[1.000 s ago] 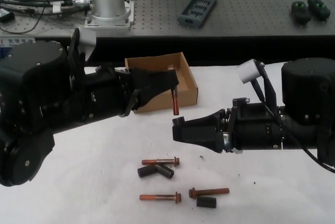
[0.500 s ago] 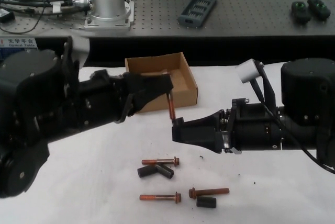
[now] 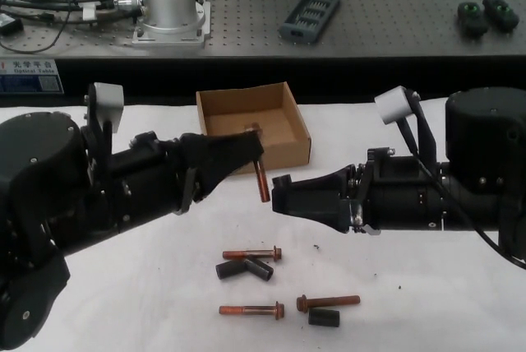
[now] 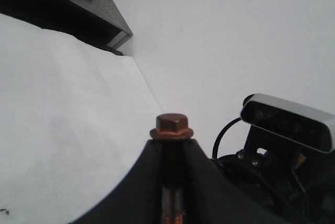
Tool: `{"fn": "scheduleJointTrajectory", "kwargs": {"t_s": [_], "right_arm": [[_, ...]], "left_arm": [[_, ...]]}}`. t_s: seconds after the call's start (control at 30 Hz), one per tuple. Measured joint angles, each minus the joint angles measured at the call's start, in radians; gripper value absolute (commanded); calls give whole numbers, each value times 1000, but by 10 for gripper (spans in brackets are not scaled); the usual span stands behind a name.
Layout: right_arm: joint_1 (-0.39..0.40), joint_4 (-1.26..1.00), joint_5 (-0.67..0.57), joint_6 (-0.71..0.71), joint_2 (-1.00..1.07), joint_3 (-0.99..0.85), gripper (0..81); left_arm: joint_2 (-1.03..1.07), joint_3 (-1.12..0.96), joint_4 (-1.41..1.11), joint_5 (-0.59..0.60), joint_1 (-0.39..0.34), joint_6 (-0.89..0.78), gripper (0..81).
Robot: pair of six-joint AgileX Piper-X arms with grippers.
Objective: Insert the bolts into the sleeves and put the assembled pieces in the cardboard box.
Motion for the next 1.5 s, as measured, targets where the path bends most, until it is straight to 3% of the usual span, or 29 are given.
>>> {"fn": "scheduleJointTrajectory", "kwargs": {"t_s": [0.37, 1.27, 1.5], "right_arm": [[0, 64, -21, -28, 0, 0, 70], [0, 41, -90, -2, 0, 0, 70], [0, -43, -114, 61, 0, 0, 70]], "left_arm": [[0, 0, -36, -73, 0, -17, 6], [0, 0, -55, -5, 0, -44, 6], [0, 0, -58, -5, 0, -46, 6]]}}
